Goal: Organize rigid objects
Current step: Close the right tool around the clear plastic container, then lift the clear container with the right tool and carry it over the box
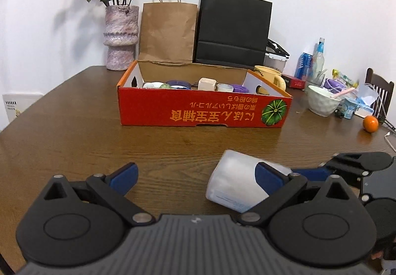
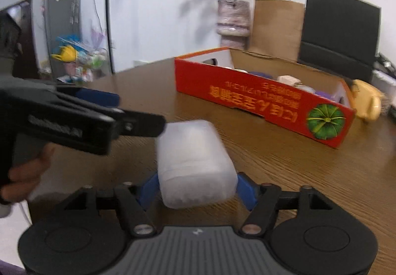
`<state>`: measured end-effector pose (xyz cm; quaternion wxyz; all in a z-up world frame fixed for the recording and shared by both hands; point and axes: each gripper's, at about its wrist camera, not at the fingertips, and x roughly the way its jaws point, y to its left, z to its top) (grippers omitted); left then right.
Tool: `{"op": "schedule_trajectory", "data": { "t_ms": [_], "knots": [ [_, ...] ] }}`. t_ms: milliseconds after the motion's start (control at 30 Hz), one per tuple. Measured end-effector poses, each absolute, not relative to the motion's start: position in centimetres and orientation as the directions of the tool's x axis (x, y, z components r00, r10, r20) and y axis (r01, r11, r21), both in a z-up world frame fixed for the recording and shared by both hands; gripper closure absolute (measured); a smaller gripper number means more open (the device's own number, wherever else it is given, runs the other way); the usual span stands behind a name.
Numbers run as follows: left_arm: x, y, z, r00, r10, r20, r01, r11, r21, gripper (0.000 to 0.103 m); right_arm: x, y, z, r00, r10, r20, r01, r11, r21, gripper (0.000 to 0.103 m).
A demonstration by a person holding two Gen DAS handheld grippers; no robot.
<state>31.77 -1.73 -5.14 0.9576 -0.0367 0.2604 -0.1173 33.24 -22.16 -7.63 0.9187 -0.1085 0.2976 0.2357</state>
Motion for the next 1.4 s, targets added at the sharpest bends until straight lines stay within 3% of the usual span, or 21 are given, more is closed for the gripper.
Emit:
{"op": "schedule_trajectory", "data": {
  "t_ms": [100,233,467,700,733,800,833,967,1167,1400],
  "knots": [
    [31.6,-1.5,-5.5,0.831,-0.247,-0.499,0.200,0.969,-0.146,0.000,33.2,-23.9,-7.1,0.762,0.271,-0.588,-0.362,0.931,-0.040,0.024],
    [32.0,-1.9,-5.9,0.808,-0.291,-0.512,0.224,0.956,-0.189,0.002,33.1,-26.3,-6.2,0.771,0.306,-0.559,-0.293,0.949,0.115,0.025],
    [33.7,-3.4,-6.1,0.766,-0.362,-0.531,0.263,0.931,-0.255,0.026,34.1,-27.5,-5.8,0.769,0.364,-0.526,-0.276,0.930,0.241,0.053],
    [35.0,-3.9,-6.4,0.737,-0.438,-0.515,0.315,0.896,-0.312,0.048,36.2,-27.1,-6.6,0.744,0.417,-0.521,-0.268,0.902,0.338,0.064],
    [35.3,-3.8,-6.5,0.722,-0.468,-0.509,0.331,0.881,-0.339,0.050,36.5,-27.2,-6.7,0.734,0.436,-0.520,-0.270,0.891,0.366,0.066],
    [35.5,-3.7,-6.8,0.724,-0.474,-0.501,0.326,0.876,-0.357,0.049,37.3,-27.8,-7.0,0.706,0.497,-0.505,-0.274,0.849,0.452,0.082],
    [35.6,-3.7,-6.8,0.730,-0.471,-0.495,0.325,0.877,-0.355,0.050,37.6,-28.1,-7.2,0.693,0.521,-0.498,-0.271,0.829,0.489,0.084],
    [35.8,-3.5,-6.8,0.742,-0.463,-0.485,0.313,0.879,-0.360,0.054,38.4,-28.3,-7.6,0.672,0.556,-0.488,-0.264,0.797,0.544,0.084],
    [34.6,-3.2,-6.0,0.781,-0.424,-0.458,0.298,0.898,-0.324,0.068,36.9,-27.0,-7.1,0.702,0.525,-0.482,-0.288,0.828,0.482,0.084],
    [30.7,-2.7,-3.1,0.835,-0.410,-0.367,0.315,0.903,-0.293,0.071,32.6,-26.4,-3.8,0.761,0.504,-0.409,-0.334,0.844,0.419,0.084]
  ]
}}
